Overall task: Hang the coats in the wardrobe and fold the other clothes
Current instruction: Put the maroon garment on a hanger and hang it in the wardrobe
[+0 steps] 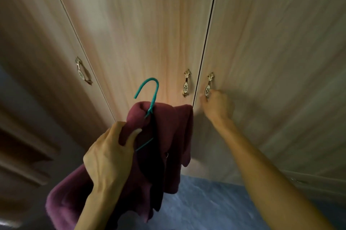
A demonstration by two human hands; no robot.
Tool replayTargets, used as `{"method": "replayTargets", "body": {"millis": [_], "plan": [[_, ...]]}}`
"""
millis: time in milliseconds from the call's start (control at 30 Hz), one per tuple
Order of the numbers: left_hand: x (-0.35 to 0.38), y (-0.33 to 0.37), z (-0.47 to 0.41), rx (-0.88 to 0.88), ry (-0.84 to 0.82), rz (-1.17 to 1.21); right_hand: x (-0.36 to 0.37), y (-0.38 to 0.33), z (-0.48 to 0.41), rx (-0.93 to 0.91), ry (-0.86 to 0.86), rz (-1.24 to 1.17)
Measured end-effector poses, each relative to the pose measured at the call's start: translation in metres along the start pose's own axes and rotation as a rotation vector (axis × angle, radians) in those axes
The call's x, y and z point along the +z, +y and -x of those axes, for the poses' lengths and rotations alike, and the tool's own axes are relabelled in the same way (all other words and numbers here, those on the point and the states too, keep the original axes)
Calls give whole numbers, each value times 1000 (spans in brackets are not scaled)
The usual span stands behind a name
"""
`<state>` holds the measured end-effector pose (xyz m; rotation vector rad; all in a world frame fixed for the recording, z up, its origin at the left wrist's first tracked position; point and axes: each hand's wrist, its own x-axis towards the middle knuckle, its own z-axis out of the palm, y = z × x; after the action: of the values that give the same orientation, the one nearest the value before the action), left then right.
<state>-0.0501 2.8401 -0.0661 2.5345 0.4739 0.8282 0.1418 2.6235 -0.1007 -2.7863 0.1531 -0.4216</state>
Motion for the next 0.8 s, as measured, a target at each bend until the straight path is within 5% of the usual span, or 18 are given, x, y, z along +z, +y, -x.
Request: {"method": "replayTargets", "body": {"millis": [200,567,800], "plan": [[2,5,-21,3,-24,6,15,8,-26,163,67,-132],[-12,3,-31,-5,-57,34,19,6,-23,96,68,-190],[-50,-17,-18,64,-16,62,-4,26,56,89,92,-214]]}}
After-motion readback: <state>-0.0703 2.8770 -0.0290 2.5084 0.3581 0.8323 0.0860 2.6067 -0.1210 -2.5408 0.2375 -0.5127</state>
